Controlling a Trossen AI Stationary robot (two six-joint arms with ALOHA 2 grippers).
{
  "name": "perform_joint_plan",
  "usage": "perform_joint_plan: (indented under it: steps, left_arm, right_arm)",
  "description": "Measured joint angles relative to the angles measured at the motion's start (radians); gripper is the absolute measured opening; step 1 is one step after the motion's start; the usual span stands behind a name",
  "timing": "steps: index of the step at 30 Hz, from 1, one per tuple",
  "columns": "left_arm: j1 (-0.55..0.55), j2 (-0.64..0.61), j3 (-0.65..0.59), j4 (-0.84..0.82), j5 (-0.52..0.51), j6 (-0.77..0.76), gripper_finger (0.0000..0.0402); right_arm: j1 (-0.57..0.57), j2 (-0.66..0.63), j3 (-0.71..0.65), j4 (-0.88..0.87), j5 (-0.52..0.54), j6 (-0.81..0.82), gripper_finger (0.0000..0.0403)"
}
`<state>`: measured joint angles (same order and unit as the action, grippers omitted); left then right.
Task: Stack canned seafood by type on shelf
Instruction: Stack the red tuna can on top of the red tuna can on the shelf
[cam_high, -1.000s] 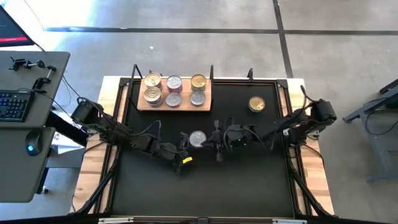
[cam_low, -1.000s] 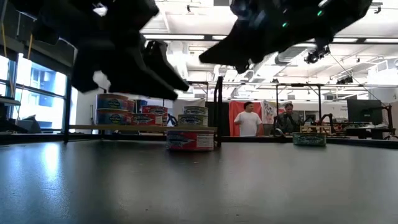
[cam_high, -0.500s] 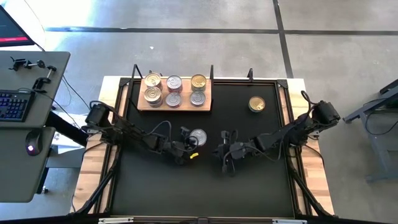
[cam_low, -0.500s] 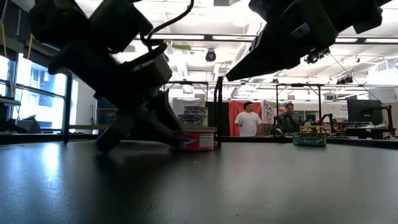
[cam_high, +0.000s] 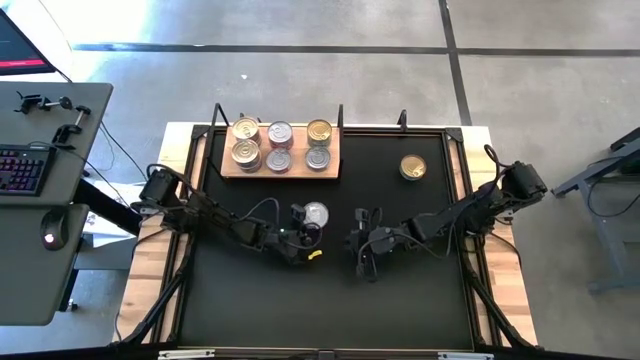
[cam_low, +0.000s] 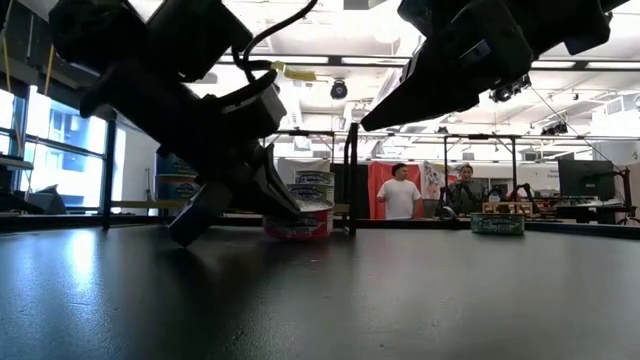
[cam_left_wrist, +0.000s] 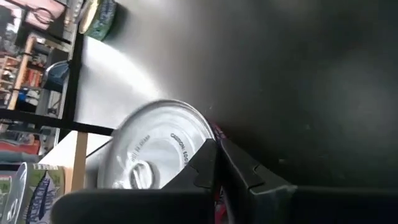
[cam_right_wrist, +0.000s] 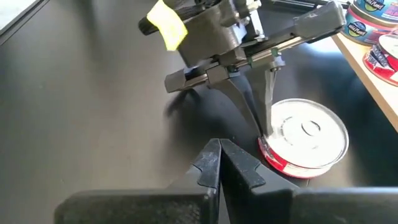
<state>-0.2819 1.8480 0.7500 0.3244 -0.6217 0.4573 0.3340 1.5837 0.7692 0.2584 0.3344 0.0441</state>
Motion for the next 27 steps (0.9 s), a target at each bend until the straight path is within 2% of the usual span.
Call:
perform_joint_plan:
  steps: [6, 13, 19, 24, 27]
  left_arm:
    - [-0.034, -0.029, 0.068, -0.172, -0.033, -0.040, 0.0000]
    - [-0.049, -0.096, 0.101, -0.344, -0.110, -0.193, 0.0000]
    - [-0.042, -0.187, 0.100, -0.500, -0.243, -0.292, 0.0000]
    - [0.028, -0.309, 0.100, -0.643, -0.253, -0.341, 0.0000]
    - [0.110, -0.380, 0.095, -0.660, -0.222, -0.280, 0.0000]
  right_arm:
    - [0.000, 0.000, 0.000, -0.001, 0.000, 0.000, 0.0000]
    - [0.000, -0.001, 0.002, -0.015, 0.000, 0.002, 0.0000]
    - [0.000, -0.001, 0.002, -0.015, 0.000, 0.001, 0.0000]
    - [0.000, -0.001, 0.002, -0.019, 0.000, 0.000, 0.0000]
    - [0.000, -0.001, 0.002, -0.021, 0.000, 0.000, 0.0000]
